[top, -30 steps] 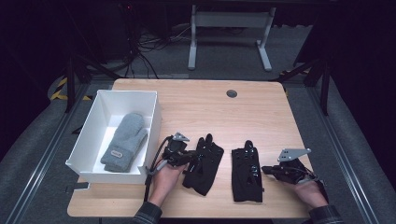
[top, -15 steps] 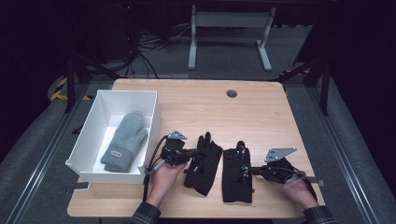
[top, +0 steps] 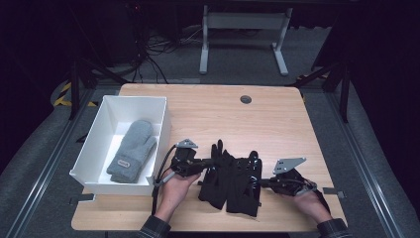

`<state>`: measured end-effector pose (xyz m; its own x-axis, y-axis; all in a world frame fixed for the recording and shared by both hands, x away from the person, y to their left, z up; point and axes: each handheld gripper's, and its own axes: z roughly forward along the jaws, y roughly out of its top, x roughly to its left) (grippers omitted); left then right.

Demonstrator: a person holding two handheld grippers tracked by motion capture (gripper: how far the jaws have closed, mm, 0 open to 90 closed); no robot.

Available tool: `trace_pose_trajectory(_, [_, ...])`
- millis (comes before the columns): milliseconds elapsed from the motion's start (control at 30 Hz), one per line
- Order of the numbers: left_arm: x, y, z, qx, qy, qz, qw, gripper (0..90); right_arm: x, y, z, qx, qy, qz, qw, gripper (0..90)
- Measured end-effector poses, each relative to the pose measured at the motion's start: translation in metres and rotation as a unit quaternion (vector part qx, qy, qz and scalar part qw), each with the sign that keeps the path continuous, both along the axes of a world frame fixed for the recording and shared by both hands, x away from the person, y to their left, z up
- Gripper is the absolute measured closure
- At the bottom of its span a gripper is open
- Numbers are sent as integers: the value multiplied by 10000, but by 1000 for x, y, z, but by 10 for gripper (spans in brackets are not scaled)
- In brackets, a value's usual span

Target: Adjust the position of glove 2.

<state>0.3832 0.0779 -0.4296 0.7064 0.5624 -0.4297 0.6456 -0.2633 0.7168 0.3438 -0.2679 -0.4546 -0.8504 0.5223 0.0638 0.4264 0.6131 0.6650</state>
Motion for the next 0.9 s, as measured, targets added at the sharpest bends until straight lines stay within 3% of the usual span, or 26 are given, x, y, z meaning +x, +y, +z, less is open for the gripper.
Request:
trace_pose_trajectory(433, [-2,3,13,-223,-88,-96,9997,878,3,22,-2,14,38,180,9998,900])
trace_pose_trajectory(900, [-9,-11,18,-235,-183,-312,9991,878,5,47,-2,17,51,463,9989,900])
